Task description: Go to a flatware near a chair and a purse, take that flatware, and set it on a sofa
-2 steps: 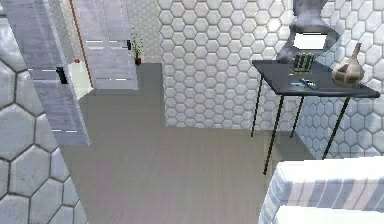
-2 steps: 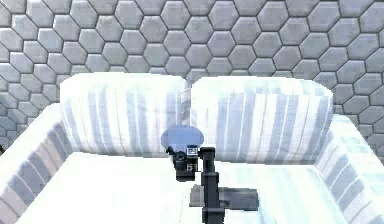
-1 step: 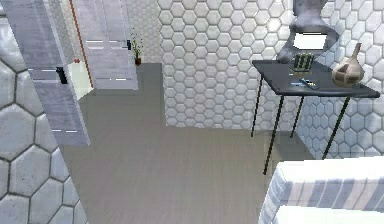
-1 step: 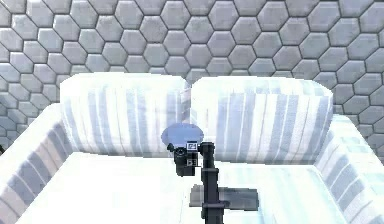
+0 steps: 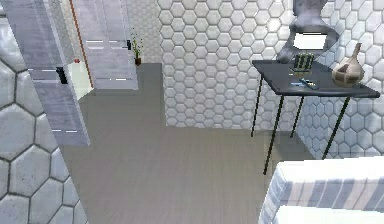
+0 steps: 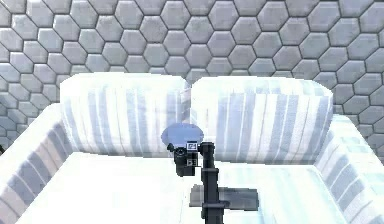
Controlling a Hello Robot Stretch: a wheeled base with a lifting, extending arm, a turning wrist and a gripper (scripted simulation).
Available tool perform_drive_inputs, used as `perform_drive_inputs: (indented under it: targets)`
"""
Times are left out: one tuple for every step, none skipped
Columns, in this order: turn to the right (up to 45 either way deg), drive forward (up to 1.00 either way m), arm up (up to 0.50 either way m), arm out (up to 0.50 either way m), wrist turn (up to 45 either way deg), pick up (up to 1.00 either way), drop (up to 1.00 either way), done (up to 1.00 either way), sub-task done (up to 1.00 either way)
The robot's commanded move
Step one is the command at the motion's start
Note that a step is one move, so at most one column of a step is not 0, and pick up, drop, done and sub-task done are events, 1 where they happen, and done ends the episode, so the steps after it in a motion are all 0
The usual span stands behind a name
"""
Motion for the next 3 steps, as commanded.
perform_drive_inputs:
  targets:
    - [0.0, 0.0, 0.0, 0.0, 0.0, 0.0, 1.0, 0.0, 0.0]
    - [0.0, 0.0, 0.1, 0.0, 0.0, 0.0, 0.0, 0.0, 0.0]
    - [0.0, 0.0, 0.0, -0.08, 0.0, 0.0, 0.0, 0.0, 0.0]
